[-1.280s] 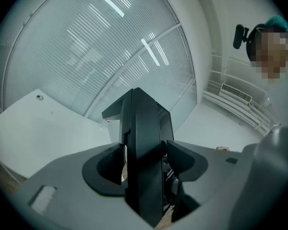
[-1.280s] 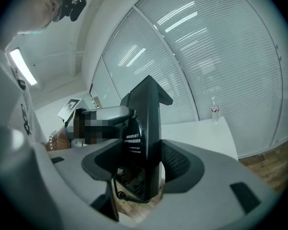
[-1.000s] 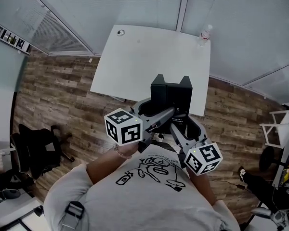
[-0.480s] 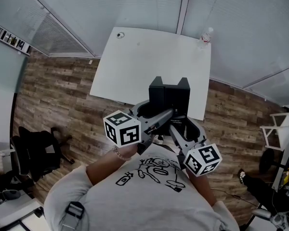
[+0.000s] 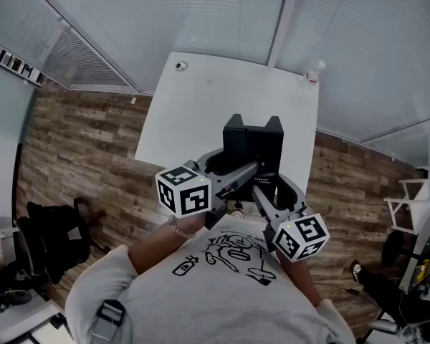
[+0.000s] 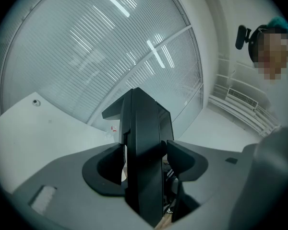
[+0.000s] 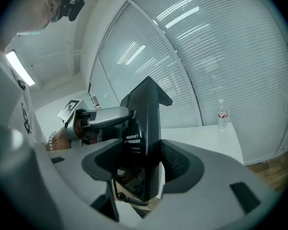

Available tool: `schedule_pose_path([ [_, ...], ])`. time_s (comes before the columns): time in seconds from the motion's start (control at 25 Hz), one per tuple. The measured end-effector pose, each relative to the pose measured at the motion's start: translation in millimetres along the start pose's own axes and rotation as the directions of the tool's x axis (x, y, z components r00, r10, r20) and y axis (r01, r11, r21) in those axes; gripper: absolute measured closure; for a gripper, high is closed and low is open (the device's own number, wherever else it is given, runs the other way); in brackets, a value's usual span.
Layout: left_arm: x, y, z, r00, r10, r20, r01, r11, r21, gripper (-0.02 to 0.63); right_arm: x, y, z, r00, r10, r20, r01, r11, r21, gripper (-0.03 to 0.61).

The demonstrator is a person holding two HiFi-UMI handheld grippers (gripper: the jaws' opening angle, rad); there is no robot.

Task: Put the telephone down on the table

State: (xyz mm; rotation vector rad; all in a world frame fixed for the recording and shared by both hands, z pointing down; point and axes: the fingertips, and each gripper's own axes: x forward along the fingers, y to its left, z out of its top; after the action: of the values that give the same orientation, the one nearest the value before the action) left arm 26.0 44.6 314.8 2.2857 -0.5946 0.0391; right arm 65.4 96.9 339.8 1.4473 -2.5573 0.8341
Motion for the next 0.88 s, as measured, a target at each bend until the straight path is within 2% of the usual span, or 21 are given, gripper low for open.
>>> schedule_pose_path([
  [0.52,10,102,112,1.000,-0.008,0.012,0.008,1.000,0.002,0.345,135,-12,70,1.000,-0.002,-0.002,0.002,1.000,-0.011,0.339],
  [0.88,27,150,148,1.000,-0.011,-0.007,0.011,1.000,-0.008,0.345,191,-30,89,1.000,-0.014,-0.017,0.015,1.000,0.011,0.339],
])
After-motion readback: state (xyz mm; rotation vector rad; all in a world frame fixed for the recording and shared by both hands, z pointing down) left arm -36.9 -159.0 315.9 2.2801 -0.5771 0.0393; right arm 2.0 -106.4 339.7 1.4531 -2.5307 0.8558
